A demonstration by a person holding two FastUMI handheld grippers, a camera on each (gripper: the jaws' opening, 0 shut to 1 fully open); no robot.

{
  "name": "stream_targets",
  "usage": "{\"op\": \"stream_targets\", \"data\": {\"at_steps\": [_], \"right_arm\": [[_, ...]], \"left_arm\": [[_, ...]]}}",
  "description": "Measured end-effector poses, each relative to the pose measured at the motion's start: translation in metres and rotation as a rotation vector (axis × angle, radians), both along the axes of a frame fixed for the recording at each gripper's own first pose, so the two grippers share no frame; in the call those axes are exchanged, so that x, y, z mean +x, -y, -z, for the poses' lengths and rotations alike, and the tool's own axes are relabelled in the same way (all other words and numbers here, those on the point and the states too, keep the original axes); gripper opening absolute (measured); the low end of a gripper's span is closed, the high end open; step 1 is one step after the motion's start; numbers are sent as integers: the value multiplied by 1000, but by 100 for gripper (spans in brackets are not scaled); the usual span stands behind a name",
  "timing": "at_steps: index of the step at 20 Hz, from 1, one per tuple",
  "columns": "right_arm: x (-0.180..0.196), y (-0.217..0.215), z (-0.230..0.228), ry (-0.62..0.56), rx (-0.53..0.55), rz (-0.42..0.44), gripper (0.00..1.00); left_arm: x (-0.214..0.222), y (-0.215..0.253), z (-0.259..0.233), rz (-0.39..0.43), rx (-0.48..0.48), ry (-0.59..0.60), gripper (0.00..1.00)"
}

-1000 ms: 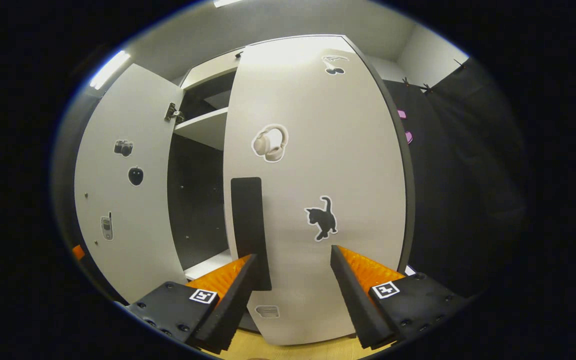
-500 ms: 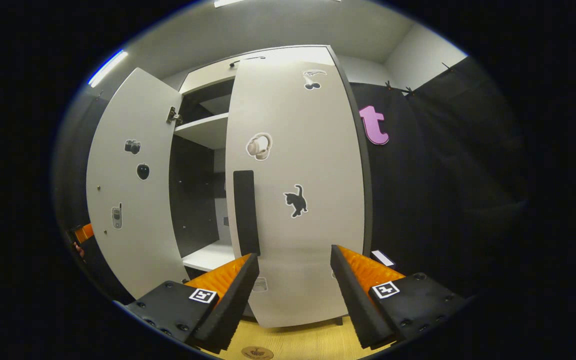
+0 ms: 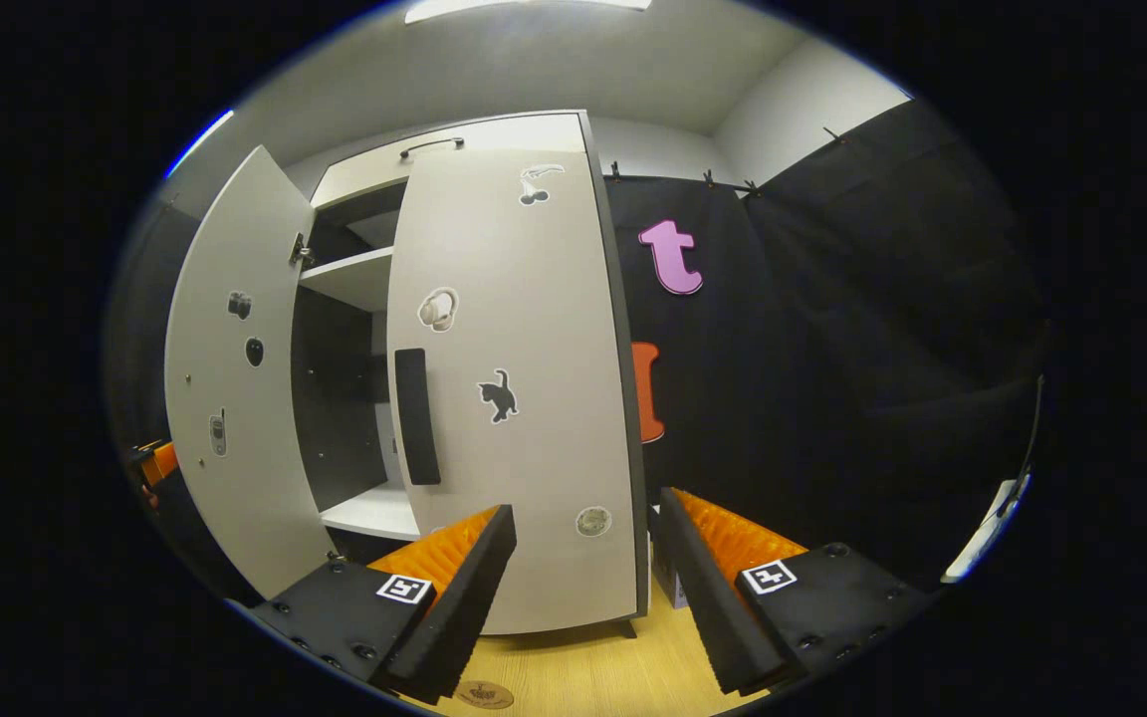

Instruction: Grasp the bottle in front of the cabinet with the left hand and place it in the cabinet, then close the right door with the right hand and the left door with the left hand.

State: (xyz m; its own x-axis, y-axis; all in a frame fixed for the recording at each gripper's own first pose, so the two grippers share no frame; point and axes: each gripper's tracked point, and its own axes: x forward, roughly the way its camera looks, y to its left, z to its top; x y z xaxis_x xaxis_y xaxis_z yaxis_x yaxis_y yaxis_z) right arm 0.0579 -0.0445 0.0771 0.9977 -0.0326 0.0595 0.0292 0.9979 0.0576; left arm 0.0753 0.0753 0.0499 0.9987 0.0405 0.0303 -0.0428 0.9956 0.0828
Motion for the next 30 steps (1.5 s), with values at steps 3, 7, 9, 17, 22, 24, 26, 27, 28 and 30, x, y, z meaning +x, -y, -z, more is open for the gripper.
{"op": "stream_targets", "data": {"at_steps": [3,7,9,17,22,24,26,27,28,30], "right_arm": [[-6,11,5,-12,14,3,97],[-13,40,12,-27,-8,55,97],[-19,54,12,-24,-2,80,97],[-48,89,10,-14,-2,163,97],[-58,108,15,-27,-4,213,97],[-63,112,18,-40,-5,229,97],[-67,112,20,-49,-12,238,97],[-70,111,20,-49,-17,243,97],[-71,110,20,-48,-20,243,97],[-72,101,17,-41,-12,227,97]], "left_arm": [[9,43,7,75,-28,-4,88],[25,95,21,162,-74,-36,93],[33,108,24,188,-97,-49,94],[73,168,31,273,-146,-55,94],[91,184,35,276,-134,-39,94],[97,187,40,269,-146,-39,94],[105,189,45,264,-164,-35,94],[109,190,46,262,-172,-30,94],[112,191,48,258,-182,-27,94],[118,194,50,252,-191,-27,94]]}}
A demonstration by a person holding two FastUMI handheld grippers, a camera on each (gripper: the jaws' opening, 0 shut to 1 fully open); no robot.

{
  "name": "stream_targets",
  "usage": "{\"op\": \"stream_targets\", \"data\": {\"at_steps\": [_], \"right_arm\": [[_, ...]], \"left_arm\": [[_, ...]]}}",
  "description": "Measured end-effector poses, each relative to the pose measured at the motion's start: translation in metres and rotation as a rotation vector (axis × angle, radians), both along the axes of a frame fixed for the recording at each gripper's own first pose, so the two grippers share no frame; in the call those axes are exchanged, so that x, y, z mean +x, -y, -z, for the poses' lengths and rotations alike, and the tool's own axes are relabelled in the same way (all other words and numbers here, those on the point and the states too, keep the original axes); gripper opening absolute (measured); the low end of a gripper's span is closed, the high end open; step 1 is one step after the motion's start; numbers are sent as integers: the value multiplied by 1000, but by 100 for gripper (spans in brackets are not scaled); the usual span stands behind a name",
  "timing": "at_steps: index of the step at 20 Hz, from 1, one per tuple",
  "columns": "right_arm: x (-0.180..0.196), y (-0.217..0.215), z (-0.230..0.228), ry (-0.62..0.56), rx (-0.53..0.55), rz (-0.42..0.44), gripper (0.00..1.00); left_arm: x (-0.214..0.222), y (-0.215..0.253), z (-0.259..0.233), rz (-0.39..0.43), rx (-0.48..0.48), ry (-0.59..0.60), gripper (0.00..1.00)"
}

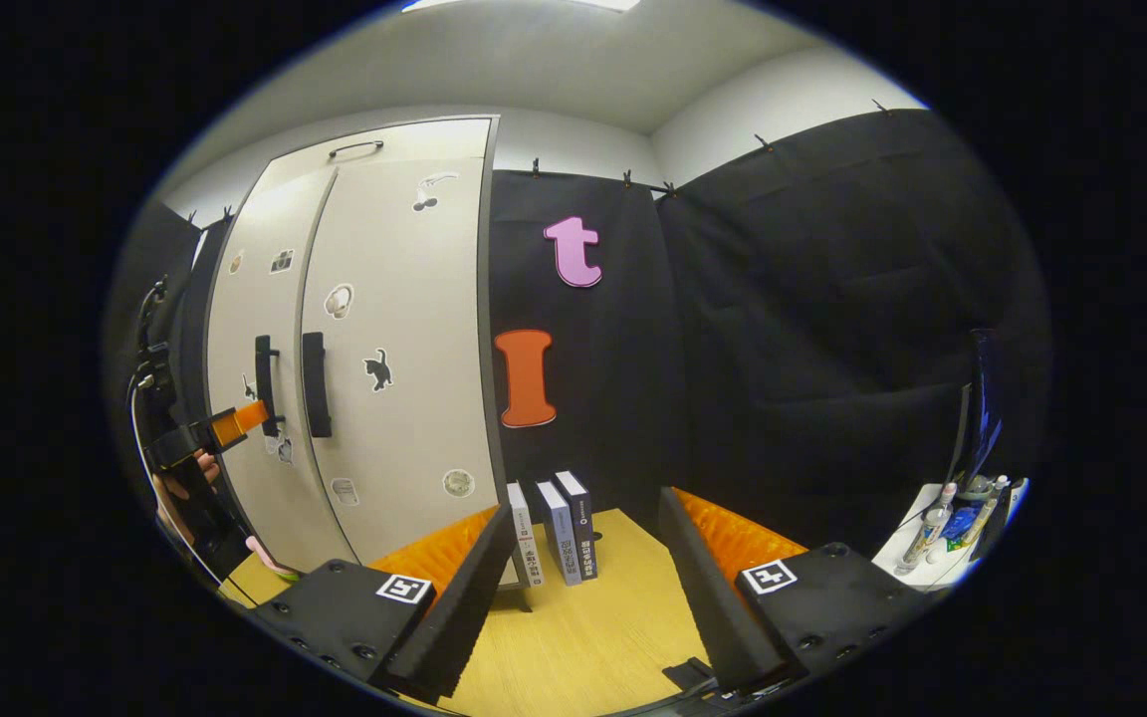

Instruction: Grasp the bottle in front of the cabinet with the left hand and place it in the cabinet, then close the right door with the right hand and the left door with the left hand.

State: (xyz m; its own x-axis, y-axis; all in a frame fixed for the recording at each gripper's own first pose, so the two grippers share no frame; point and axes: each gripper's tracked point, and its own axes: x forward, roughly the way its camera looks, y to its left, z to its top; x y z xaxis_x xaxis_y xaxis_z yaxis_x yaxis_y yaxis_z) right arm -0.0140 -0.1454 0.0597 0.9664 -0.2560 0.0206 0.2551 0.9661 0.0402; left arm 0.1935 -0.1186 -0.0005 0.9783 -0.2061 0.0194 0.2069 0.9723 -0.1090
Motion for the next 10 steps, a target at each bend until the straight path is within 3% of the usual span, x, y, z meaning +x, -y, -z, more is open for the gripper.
{"op": "stream_targets", "data": {"at_steps": [4,10], "right_arm": [[7,-18,-1,-13,36,-54,97],[19,-50,3,-18,67,-163,98]], "left_arm": [[-7,3,-2,-2,6,-9,94],[-74,24,-5,31,-63,-44,97]]}}
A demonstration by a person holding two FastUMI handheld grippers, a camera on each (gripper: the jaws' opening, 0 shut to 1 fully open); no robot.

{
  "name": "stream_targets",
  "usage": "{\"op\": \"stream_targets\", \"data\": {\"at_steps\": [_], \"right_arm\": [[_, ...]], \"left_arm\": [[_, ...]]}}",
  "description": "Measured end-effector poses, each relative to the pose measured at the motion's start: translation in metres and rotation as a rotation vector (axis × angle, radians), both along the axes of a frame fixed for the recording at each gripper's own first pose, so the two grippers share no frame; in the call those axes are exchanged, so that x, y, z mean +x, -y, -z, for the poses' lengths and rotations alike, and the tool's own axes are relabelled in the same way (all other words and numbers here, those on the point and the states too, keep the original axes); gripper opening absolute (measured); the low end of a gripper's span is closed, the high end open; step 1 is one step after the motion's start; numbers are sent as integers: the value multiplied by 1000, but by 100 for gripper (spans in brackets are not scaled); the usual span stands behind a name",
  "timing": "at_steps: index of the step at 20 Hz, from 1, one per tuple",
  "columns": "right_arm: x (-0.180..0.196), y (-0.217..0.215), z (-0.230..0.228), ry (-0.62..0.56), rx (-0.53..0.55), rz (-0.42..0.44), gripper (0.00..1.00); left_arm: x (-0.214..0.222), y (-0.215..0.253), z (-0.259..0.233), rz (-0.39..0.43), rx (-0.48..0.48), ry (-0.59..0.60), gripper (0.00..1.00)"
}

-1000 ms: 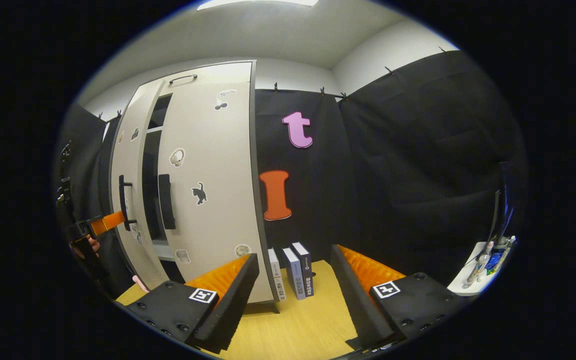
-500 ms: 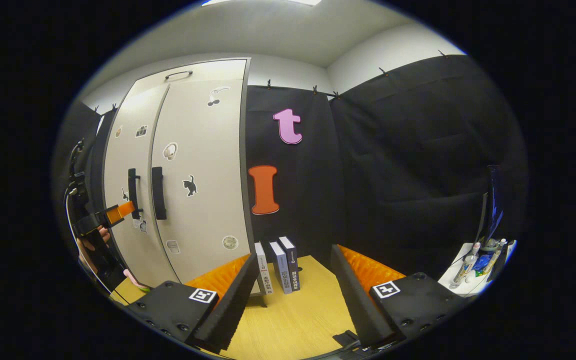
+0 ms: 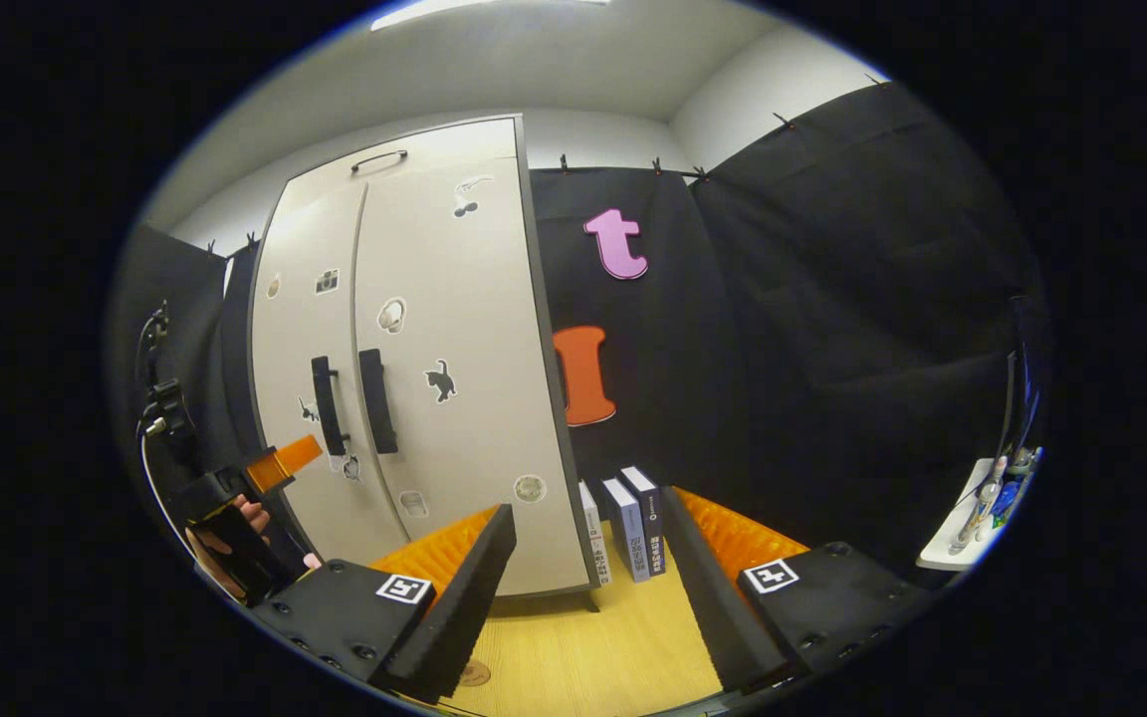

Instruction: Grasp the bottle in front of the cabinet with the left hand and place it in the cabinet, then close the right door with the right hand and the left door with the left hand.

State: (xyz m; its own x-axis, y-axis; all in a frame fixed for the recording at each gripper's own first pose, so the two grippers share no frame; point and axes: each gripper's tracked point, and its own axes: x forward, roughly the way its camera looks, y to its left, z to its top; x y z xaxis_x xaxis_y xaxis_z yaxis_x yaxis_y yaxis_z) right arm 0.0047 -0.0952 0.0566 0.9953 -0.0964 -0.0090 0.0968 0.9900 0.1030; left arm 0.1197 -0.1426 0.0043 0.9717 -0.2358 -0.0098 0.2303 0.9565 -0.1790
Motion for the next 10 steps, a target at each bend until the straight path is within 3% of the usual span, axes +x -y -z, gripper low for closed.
{"op": "stream_targets", "data": {"at_steps": [3,10], "right_arm": [[-1,-19,2,-14,-12,-72,98],[-12,-21,-9,-1,-10,-158,97]], "left_arm": [[-29,10,-5,14,1,-10,97],[-76,5,-24,-89,44,11,94]]}}
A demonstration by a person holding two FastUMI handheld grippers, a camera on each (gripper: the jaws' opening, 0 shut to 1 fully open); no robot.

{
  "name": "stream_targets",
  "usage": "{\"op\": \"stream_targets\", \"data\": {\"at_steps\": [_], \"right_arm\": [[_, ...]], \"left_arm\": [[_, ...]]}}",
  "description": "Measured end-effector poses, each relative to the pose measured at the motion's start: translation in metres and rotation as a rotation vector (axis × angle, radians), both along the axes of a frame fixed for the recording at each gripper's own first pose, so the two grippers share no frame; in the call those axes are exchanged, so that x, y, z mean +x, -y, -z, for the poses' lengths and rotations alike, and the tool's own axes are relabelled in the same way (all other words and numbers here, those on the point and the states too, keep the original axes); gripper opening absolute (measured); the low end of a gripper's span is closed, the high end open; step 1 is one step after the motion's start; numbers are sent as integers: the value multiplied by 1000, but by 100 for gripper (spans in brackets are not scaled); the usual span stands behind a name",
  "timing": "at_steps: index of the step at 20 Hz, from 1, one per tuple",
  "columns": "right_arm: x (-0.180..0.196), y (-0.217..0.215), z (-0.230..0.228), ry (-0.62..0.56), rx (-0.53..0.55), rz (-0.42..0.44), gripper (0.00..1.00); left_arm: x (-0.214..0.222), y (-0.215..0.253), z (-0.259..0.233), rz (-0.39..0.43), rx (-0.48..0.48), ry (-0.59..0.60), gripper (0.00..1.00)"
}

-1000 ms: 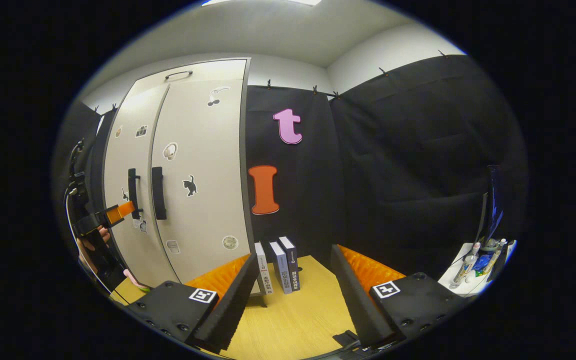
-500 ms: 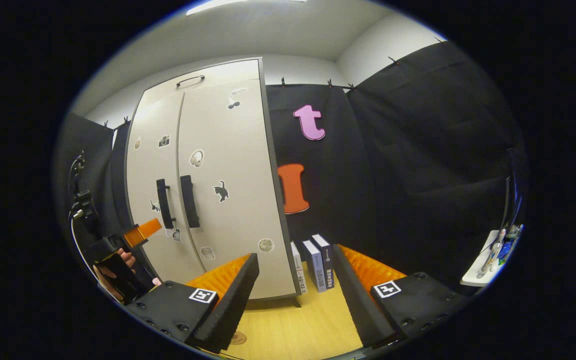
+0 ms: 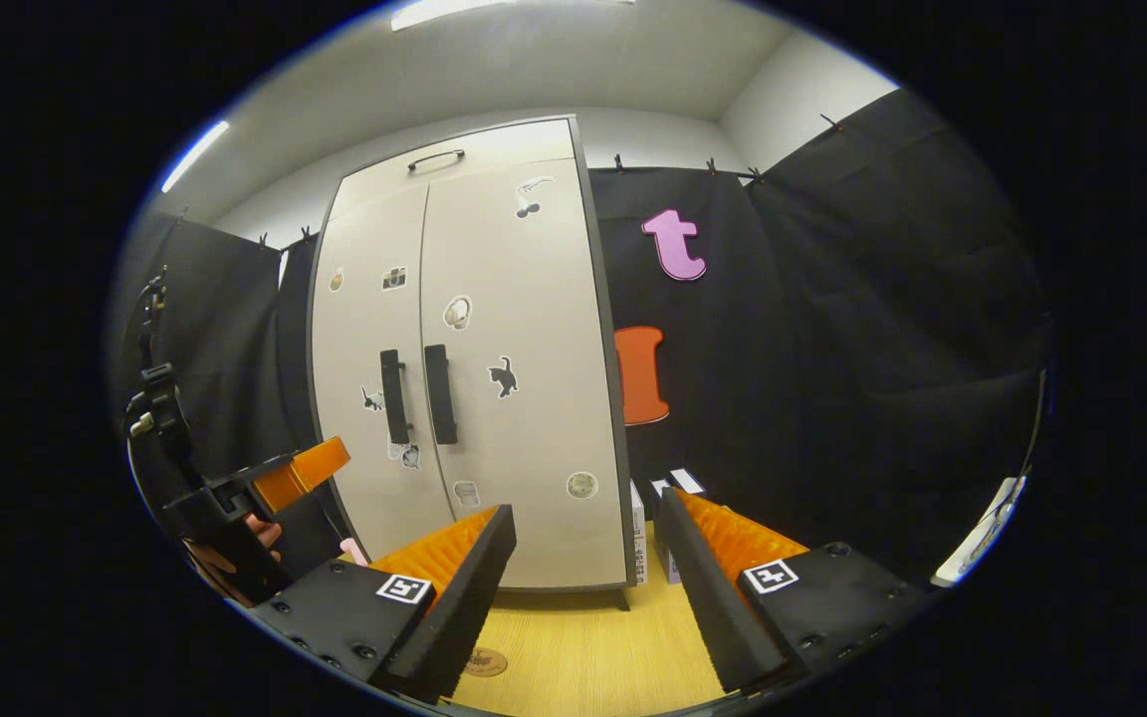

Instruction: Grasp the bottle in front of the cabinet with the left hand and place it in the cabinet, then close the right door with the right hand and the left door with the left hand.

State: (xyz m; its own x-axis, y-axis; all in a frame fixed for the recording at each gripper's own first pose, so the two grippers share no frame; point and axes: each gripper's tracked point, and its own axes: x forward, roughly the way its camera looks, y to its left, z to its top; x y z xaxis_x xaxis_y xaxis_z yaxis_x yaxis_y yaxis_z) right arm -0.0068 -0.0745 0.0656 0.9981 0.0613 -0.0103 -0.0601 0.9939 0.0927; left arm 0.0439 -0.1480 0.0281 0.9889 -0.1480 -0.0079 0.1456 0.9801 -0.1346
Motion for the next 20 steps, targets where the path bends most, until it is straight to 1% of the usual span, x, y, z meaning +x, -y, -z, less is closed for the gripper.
{"op": "stream_targets", "data": {"at_steps": [2,3,6,9,10,11,15,18,20], "right_arm": [[0,-3,7,-52,43,-15,98],[-1,-4,6,-61,51,-21,98],[-10,0,-7,-9,26,21,98],[-24,-10,-5,-14,16,42,98],[-29,-13,-8,-6,15,42,97],[-34,-16,-11,5,9,46,97],[-50,-32,-8,13,2,58,98],[-59,-42,0,-10,-12,60,97],[-63,-47,2,-22,-21,60,97]], "left_arm": [[-9,2,-7,-1,14,-17,94],[-14,5,-12,19,24,-10,94],[-24,6,-18,63,36,0,94],[-40,-1,-16,86,25,-37,95],[-44,-6,-14,88,24,-47,97],[-48,-10,-13,91,23,-53,94],[-60,-27,-7,93,24,-61,95],[-65,-34,-4,101,-12,-55,94],[-66,-41,0,94,-9,-52,94]]}}
